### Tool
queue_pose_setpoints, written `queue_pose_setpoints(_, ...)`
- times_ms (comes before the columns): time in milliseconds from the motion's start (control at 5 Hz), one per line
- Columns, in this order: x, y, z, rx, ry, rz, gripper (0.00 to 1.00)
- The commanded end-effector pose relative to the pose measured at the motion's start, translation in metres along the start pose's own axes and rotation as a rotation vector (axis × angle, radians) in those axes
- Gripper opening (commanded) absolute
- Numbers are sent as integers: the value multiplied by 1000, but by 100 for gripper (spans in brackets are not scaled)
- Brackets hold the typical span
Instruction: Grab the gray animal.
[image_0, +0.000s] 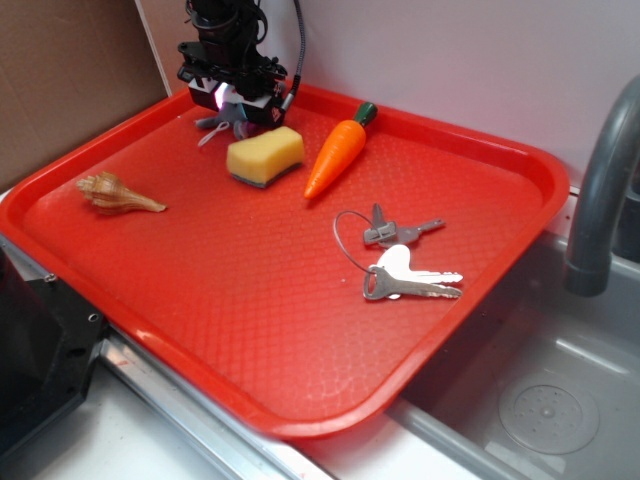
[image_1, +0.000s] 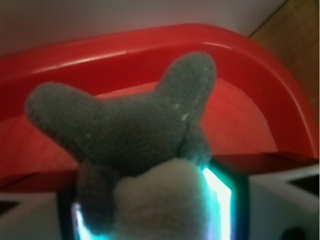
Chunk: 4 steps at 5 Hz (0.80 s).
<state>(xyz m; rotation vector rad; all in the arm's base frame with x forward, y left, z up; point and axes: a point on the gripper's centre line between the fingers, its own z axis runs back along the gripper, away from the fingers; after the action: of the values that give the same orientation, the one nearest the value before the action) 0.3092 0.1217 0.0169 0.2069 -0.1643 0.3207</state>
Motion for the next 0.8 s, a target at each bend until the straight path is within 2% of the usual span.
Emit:
queue_pose_setpoints(0, -8, 11, 13, -7, 29, -5, 0)
queue_pose_setpoints(200, -34, 6, 57, -117, 27, -81, 0)
queue_pose_setpoints(400, -73, -5, 118, -167, 4, -175, 0)
queue_pose_setpoints(600, -88, -3, 174, -334, -26, -239, 0)
